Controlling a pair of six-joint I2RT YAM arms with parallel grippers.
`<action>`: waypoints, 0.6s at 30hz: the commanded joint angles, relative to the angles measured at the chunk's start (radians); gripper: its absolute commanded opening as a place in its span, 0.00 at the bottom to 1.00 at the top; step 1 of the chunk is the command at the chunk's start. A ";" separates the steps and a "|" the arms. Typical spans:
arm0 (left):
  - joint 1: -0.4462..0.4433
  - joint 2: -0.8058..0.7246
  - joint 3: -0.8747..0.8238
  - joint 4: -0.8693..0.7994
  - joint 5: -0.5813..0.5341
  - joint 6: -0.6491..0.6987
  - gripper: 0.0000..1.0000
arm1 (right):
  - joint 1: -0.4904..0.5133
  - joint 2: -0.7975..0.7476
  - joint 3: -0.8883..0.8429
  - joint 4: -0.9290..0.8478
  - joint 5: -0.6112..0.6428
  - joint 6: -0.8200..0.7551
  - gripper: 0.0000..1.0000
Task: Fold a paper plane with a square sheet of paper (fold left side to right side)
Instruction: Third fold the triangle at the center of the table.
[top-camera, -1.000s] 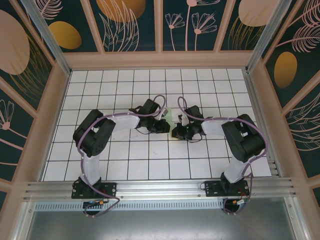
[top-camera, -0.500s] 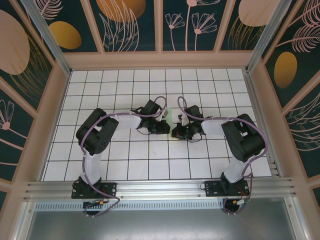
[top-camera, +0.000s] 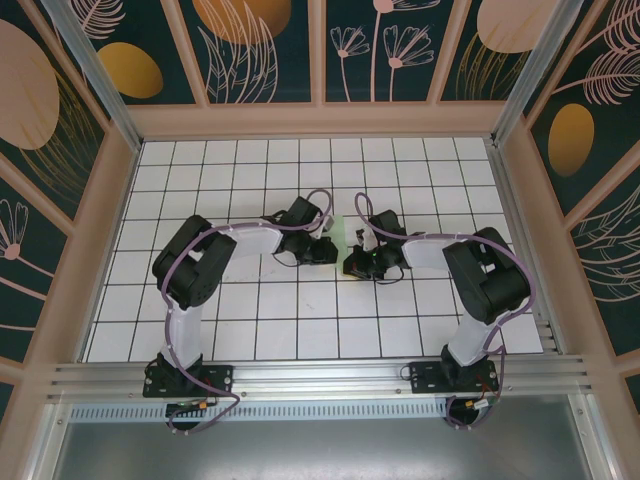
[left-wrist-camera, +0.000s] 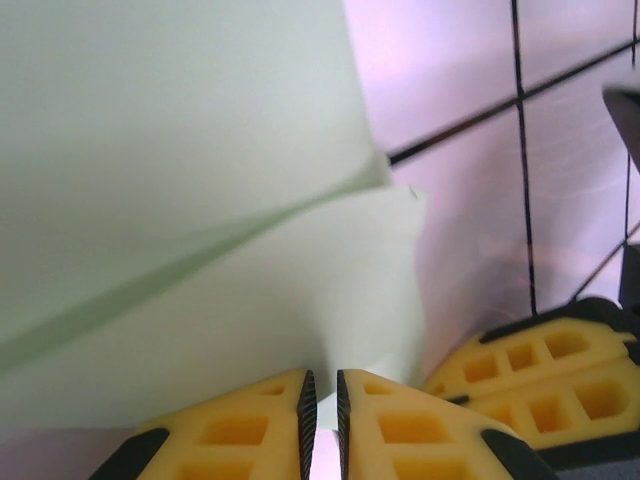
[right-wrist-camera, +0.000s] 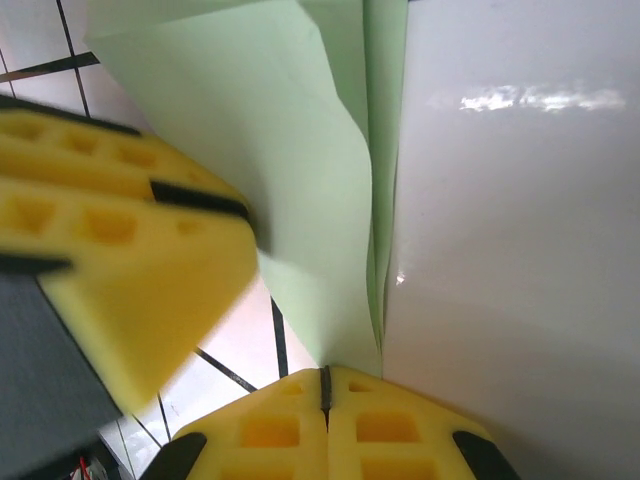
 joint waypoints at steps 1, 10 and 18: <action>0.082 0.038 0.020 -0.027 -0.137 0.045 0.19 | -0.009 0.067 -0.049 -0.166 0.173 -0.024 0.00; 0.164 0.057 -0.008 -0.023 -0.191 0.093 0.18 | -0.010 0.059 -0.051 -0.167 0.169 -0.027 0.00; 0.198 0.018 0.014 -0.044 -0.172 0.112 0.24 | -0.002 0.039 -0.045 -0.094 0.112 -0.029 0.00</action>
